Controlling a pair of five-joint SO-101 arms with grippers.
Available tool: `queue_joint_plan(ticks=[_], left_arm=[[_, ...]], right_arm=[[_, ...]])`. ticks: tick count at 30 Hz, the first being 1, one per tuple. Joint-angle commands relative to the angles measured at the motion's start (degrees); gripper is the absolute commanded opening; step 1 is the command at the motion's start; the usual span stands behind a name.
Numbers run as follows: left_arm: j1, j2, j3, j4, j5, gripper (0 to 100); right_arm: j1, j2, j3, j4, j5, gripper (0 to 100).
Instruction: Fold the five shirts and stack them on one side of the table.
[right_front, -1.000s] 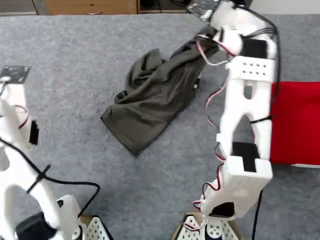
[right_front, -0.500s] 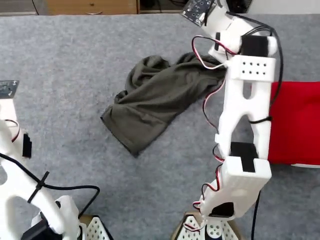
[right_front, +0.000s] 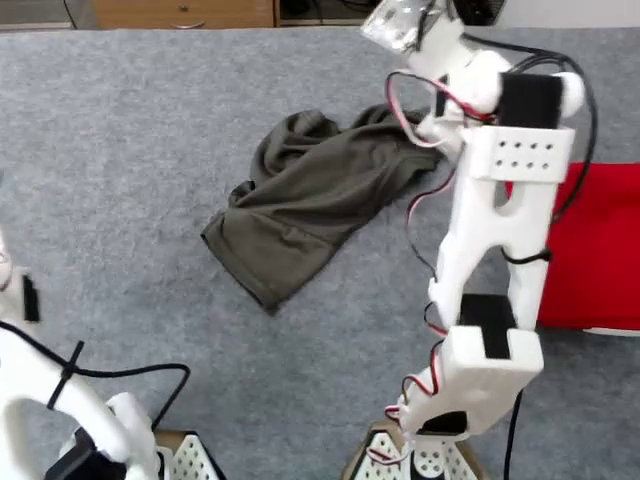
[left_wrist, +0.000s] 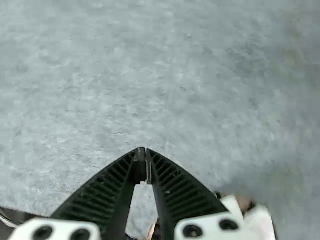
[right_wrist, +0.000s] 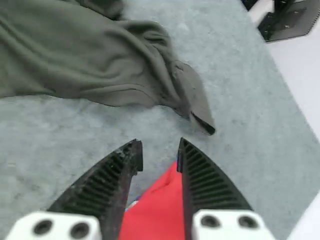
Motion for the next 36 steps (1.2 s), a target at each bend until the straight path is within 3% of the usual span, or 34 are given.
queue_joint_plan(ticks=[1,11,16,25,36], left_arm=[[-5.89,-1.01,-0.35,-5.71,4.31,2],[-11.08,-1.01,9.41,-15.03,5.54,2],[-12.22,-1.01,12.31,-18.02,5.45,2],[-12.22,-1.01,12.92,-18.20,5.45,2],[-12.04,-1.01,13.01,-18.20,5.45,2]], right_arm=[[-4.35,-5.23,9.54,0.97,-0.97,12.7],[-25.63,-9.98,38.29,0.00,-13.89,13.6],[-35.56,-7.16,45.67,-5.89,-21.10,23.7],[-41.71,5.05,45.85,-13.54,-22.15,24.3],[-41.98,13.58,43.47,-17.49,-22.24,24.3]])
